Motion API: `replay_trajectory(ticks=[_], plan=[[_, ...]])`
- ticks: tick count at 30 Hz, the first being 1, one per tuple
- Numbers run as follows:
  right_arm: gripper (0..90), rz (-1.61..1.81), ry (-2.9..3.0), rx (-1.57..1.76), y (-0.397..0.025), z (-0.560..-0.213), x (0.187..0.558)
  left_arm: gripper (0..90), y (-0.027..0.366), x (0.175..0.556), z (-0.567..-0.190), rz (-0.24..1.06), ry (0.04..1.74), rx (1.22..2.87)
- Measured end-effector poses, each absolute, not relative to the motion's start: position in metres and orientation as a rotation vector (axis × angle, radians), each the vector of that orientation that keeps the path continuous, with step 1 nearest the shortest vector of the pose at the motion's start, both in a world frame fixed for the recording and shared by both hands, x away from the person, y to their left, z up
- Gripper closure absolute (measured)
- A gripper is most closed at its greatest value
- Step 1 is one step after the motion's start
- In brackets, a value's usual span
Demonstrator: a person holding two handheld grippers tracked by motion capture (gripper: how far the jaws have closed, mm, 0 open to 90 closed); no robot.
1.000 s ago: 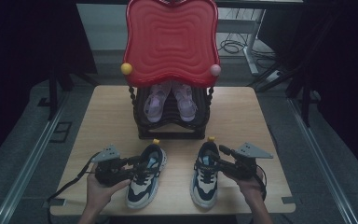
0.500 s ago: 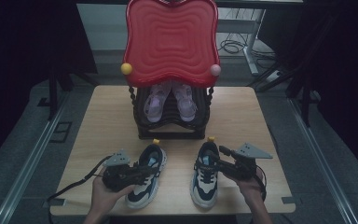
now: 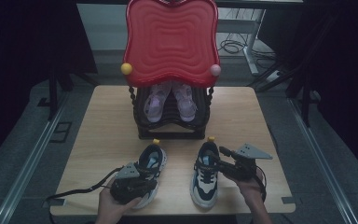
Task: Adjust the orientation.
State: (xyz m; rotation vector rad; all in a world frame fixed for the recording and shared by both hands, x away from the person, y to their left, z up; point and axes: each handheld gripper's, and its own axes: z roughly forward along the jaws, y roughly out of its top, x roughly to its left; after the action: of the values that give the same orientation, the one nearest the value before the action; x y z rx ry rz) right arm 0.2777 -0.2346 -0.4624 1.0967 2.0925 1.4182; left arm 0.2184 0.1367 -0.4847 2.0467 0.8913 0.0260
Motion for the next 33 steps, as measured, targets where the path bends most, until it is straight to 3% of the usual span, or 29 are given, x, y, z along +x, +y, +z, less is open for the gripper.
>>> replay_trajectory(ticks=[12,33], plan=[[51.0,1.416,2.096,1.102,-0.234,-0.463,0.278,89.5,0.128,0.209,-0.505,0.014,0.916,2.162],[51.0,1.417,2.083,1.110,-0.236,-0.462,0.277,89.8,0.162,0.208,-0.510,0.010,1.002,2.126]])
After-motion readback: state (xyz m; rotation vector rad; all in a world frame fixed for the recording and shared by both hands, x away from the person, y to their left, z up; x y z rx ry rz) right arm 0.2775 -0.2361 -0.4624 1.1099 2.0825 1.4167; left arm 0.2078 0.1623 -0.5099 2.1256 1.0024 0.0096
